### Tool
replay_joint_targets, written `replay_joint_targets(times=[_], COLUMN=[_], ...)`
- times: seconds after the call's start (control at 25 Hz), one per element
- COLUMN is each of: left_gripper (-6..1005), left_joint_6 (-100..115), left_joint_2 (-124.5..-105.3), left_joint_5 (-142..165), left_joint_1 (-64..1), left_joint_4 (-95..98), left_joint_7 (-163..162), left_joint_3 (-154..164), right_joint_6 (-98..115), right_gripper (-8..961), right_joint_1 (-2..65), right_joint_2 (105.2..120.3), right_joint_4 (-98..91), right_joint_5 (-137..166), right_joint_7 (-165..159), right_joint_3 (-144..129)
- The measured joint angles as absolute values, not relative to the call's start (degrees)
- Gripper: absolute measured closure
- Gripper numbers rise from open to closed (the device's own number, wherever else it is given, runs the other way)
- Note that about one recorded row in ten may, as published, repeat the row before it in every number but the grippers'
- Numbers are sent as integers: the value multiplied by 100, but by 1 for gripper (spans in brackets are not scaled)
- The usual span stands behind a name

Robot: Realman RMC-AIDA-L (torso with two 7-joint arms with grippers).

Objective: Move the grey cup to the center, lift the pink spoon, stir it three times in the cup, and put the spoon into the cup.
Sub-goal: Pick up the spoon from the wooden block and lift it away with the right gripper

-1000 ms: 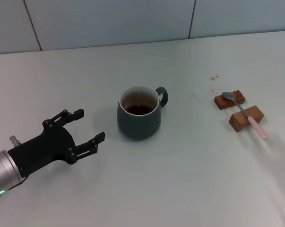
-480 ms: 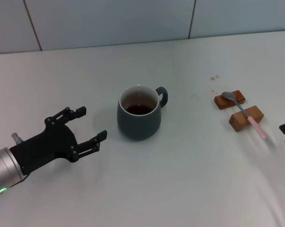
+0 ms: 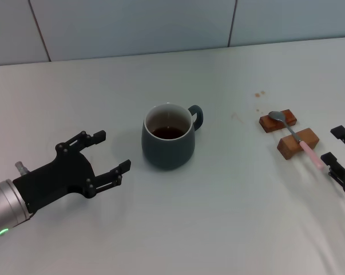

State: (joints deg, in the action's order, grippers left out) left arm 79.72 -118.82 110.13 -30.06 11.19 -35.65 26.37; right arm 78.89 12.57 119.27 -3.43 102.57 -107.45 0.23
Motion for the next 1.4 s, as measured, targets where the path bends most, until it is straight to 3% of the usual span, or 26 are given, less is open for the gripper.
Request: replay_joint_targets(times=[0.88,1.4], left_gripper=[168,169], left_joint_6=[7987,8005], left_joint_2=[-11882,-11883], left_joint_5=[11013,11013], left_joint_1=[-3033,-3064], left_joint_4=[1125,1126], left_joint_7=[-3550,-3541], left_joint_3=[2704,2727], right_joint_6=[7700,7636], right_gripper=[127,300], right_joint_1=[1366,1406], right_joint_2=[11927,11924], right_joint_4=[-175,-125], right_joint_5=[10328,10328], right_joint_7=[-10781,-10877], right_joint_3=[-141,-302])
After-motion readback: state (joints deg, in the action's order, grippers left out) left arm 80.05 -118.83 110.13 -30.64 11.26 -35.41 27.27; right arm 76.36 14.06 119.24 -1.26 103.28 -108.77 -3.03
